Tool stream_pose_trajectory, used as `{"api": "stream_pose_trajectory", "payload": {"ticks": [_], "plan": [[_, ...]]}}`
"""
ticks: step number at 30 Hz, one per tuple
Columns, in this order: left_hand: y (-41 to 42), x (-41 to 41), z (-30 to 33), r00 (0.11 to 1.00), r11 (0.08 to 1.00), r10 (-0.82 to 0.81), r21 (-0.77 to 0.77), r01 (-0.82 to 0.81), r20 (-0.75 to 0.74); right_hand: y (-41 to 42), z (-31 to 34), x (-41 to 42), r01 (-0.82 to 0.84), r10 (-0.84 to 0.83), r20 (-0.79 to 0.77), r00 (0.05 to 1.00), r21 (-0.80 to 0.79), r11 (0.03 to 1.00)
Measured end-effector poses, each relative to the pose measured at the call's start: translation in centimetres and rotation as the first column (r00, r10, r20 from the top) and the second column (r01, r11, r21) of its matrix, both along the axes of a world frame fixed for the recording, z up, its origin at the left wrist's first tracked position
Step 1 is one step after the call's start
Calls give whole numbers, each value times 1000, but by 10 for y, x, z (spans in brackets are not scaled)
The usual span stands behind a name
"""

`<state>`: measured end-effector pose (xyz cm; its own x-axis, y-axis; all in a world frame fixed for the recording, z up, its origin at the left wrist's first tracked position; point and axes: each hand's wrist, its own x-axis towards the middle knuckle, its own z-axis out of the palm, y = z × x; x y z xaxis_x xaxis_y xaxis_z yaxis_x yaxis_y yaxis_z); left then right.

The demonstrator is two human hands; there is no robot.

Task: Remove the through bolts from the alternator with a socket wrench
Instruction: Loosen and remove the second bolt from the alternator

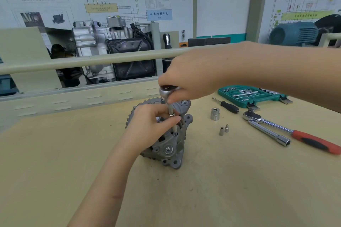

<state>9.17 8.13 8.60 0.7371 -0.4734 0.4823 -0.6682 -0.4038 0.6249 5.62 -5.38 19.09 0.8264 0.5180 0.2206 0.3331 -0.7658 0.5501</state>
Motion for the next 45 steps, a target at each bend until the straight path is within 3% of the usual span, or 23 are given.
{"api": "stream_pose_trajectory", "payload": {"ticks": [2,5,12,15,21,27,32,36,42,45], "plan": [[-2,-2,0,999,999,35,15,-35,36,1,0,-1,-4,4,25,1000,-14,1000],[-3,-2,0,998,998,42,45,-44,46,1,-1,4,-50,49,-64,997,-17,999],[4,-1,3,998,998,-58,22,58,-23,-1,-1,-8,-11,24,-76,997,171,985],[3,0,1,1000,1000,-8,8,8,15,1,4,-13,17,7,-120,993,191,982],[-1,2,-1,991,998,67,6,-68,116,-1,3,-19,25,-8,-92,996,181,983],[2,1,3,1000,1000,-8,23,7,18,-3,1,-20,-3,18,-96,995,161,987],[5,0,4,1000,1000,-26,7,26,-11,-2,7,-12,-60,60,-201,978,5,998],[2,-1,3,997,999,39,14,-39,62,3,10,-13,-72,63,-88,994,-102,992],[3,0,3,999,999,34,18,-35,34,7,6,-14,-35,30,-80,996,-57,998],[5,-1,5,1000,999,-20,34,20,-14,6,9,-12,-47,44,-148,988,-18,999]]}}
